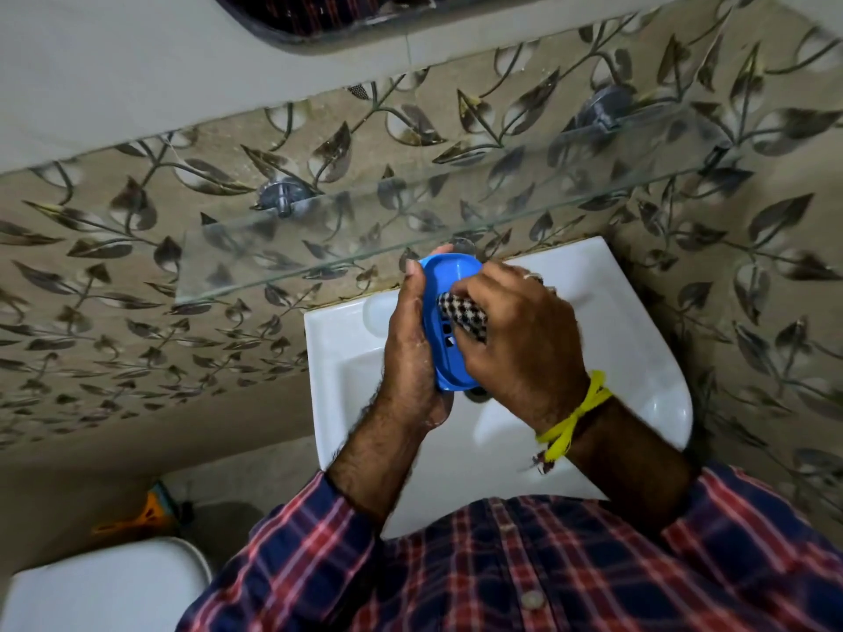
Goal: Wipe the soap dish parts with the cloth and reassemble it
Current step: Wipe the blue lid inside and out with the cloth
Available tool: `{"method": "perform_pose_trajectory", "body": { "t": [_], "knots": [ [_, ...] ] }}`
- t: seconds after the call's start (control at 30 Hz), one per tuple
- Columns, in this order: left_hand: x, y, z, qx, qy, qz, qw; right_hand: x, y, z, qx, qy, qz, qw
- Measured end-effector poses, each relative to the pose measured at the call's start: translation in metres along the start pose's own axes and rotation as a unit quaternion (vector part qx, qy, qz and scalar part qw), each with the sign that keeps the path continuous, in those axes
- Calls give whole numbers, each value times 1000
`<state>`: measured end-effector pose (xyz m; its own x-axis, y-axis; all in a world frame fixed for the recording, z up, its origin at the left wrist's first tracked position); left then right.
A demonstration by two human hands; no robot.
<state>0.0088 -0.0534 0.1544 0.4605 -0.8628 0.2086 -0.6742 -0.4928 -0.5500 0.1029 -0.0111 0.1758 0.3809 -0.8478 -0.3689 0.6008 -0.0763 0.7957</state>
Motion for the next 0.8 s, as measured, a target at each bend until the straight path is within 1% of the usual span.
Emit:
{"method": "perform_pose_trajectory", "body": {
  "t": [0.07, 0.13, 0.17, 0.2, 0.27, 0.3, 0.37, 0.43, 0.47, 0.6, 0.73, 0.8],
  "knots": [
    [2, 0, 2, -15, -2, 3, 1000, 2, 1, -3, 11, -4, -17, 1000],
    [6, -3, 6, -31, 3, 1, 1000, -6, 2, -2, 9, -47, -50, 998],
    [7, -4, 6, -28, 4, 1, 1000, -9, 2, -1, 7, -52, -57, 997],
    [7, -3, 6, -22, -2, 1, 1000, -8, 1, 0, 5, -35, -53, 998],
    [6, 0, 3, -5, -10, 4, 1000, 2, 0, 2, 10, 18, -17, 1000],
    [5, 1, 2, -7, -9, 4, 1000, 9, 0, 1, 16, 29, -2, 999],
    [6, 3, 3, -25, -4, 2, 1000, 9, 0, -2, 20, 6, -6, 1000],
    [8, 2, 6, -33, 0, 2, 999, 0, -1, 1, 11, -35, -33, 999],
    [8, 1, 8, -31, -1, 5, 1000, -5, -1, 4, 6, -41, -45, 998],
    [13, 0, 8, -26, -12, 16, 999, -6, -2, 3, 24, 19, -61, 998],
    [11, 1, 9, -42, -23, 10, 999, -11, -1, 2, 0, -25, -93, 995],
    [8, 4, 9, -35, -33, 3, 999, -8, -5, 9, -14, -1, -73, 997]
  ]
}}
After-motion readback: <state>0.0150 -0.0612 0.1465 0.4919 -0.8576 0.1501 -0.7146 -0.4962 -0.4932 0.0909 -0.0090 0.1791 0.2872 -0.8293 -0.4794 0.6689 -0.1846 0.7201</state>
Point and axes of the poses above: each hand's wrist, its own x-axis away from the middle knuckle, its own y-axis out of the back of the hand, z = x × y, the point moved 1 cm from there along -x, towards the middle knuckle, and after that the axes turned 11 degrees about -y, right-handed, at the moved point
